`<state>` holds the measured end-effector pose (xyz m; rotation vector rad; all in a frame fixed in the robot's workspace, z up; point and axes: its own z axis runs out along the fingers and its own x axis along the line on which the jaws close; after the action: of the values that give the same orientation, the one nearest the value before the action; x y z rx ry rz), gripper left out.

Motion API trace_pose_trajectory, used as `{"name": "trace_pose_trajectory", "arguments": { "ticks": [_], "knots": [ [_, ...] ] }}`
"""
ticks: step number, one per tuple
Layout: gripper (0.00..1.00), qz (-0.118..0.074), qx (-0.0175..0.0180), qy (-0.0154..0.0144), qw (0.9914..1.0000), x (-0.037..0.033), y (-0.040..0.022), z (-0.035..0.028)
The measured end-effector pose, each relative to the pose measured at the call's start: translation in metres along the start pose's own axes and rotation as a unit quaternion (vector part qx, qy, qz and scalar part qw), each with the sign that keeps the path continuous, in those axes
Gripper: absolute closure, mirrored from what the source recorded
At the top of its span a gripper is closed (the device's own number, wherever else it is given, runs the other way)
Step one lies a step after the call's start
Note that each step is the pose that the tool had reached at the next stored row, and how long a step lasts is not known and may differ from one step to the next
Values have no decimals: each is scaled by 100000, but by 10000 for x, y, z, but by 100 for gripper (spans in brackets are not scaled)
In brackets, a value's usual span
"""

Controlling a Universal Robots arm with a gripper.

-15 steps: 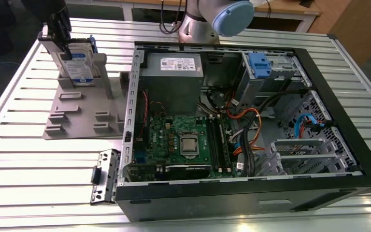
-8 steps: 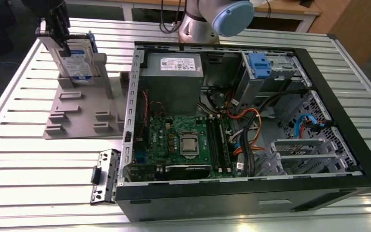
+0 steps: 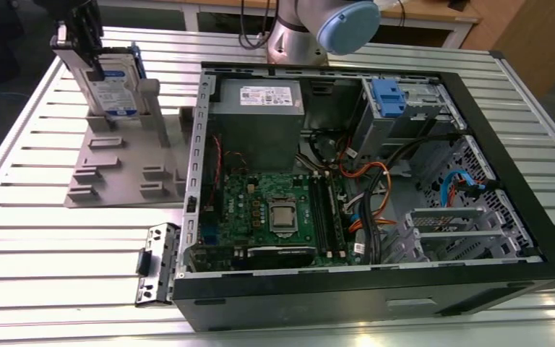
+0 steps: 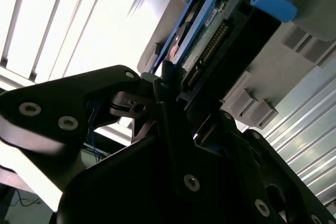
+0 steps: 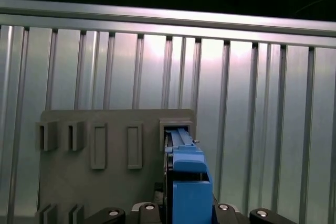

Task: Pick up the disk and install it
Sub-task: 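Pick up the disk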

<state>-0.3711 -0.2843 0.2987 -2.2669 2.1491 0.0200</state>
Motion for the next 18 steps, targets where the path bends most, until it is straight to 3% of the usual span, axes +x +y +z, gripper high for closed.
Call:
{"name": "trace_pose_trajectory", "arguments": {
  "ticks": [18],
  "knots": [
    [64, 1, 18, -283, 100000, -5, -1, -247]
  ]
}}
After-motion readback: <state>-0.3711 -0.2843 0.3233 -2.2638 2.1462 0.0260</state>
